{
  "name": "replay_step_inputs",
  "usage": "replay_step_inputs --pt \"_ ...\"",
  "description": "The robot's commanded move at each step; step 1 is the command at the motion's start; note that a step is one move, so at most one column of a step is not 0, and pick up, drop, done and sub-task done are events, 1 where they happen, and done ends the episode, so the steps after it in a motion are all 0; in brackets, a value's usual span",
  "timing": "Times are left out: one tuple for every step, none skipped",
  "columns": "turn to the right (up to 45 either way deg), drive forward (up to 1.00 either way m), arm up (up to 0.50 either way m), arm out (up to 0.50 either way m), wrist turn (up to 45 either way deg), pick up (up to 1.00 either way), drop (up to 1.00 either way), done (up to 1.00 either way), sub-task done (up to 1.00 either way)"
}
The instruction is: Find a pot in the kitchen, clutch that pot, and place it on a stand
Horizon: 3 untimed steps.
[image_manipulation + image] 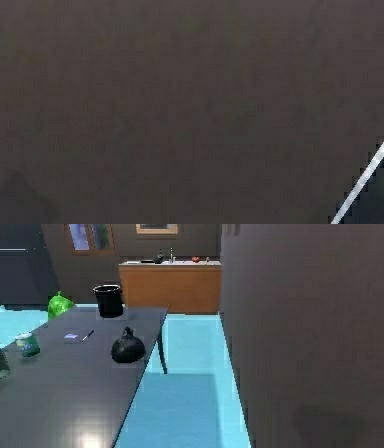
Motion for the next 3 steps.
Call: replay_step_inputs --pt "-45.0 0.00 0.00 0.00 0.0 0.00 0.00 0.00 0.00" --pt "-45.0 0.00 0.00 0.00 0.0 0.00 0.00 0.00 0.00" --pt "-18.0 0.00 0.00 0.00 0.0 0.00 0.00 0.00 0.00"
